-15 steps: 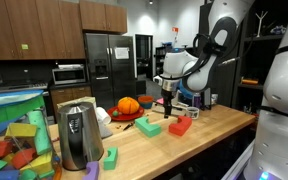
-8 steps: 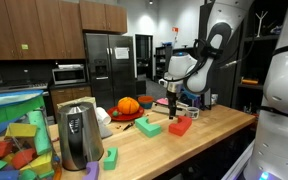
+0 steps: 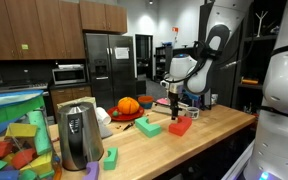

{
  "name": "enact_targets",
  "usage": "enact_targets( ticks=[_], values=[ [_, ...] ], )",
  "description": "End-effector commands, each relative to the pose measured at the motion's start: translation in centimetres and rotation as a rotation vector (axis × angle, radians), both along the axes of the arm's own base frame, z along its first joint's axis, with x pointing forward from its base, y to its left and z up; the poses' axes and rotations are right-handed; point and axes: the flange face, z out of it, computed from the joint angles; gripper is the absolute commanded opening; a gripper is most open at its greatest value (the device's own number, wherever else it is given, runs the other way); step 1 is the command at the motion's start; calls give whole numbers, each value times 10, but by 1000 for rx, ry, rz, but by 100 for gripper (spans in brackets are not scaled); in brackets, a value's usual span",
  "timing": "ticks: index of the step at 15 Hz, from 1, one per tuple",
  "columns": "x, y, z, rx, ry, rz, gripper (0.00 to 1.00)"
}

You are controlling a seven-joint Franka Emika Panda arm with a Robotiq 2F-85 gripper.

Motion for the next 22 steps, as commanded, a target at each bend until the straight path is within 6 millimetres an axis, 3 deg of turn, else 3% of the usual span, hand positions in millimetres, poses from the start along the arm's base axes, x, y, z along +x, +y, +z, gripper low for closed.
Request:
enact_targets(
  ticks=[1, 10, 17, 22],
  values=[
    [0, 0, 0, 0, 0, 0, 100],
    [1, -1, 0, -6, 2, -2, 100],
    [-5, -20, 5, -26, 26, -19, 100],
    [-3, -43, -3, -44, 46, 7, 100]
  ],
)
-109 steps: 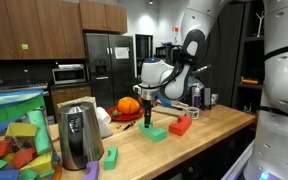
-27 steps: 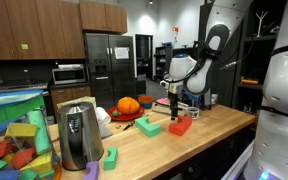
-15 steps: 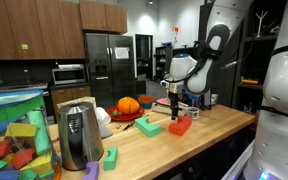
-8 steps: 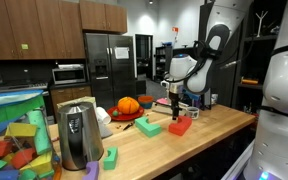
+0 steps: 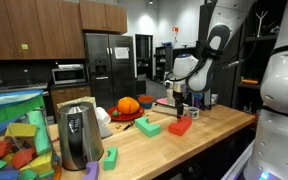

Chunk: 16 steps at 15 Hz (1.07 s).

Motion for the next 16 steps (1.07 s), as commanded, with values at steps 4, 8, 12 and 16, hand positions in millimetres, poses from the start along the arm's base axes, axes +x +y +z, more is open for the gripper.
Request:
enact_targets(
  ticks=[4, 8, 12, 16],
  values=[
    [-6, -35, -9, -24, 20, 16, 100],
    [-13, -51, -19, -38, 55, 9, 100],
    [-16, -61, -19, -45, 57, 3, 100],
    [-17, -66, -18, -47, 46, 7, 100]
  ],
)
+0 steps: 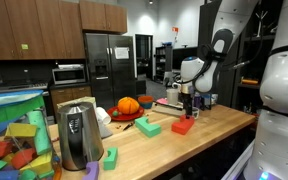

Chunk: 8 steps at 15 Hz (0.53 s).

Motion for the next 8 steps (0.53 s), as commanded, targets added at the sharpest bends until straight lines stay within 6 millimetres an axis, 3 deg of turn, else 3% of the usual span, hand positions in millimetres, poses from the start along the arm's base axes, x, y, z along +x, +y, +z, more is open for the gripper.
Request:
enact_targets(
  ticks=[1, 8],
  values=[
    [-4, -12, -3, -5, 1, 16, 100],
    [-1, -3, -10, 11, -2, 87, 100]
  ],
)
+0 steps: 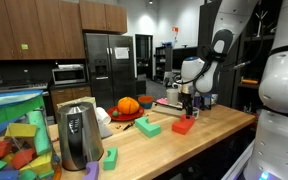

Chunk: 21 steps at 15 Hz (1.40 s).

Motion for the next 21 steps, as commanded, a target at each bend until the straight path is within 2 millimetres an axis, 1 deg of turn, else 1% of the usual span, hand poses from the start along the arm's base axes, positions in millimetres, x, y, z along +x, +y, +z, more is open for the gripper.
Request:
enact_targets(
  ticks=[1, 10, 15, 21],
  values=[
    [0, 0, -11, 9, 3, 56, 100],
    [7, 12, -19, 38, -6, 163, 100],
    [14, 32, -22, 58, -23, 226, 100],
    [17, 53, -17, 63, -27, 295, 100]
  ],
)
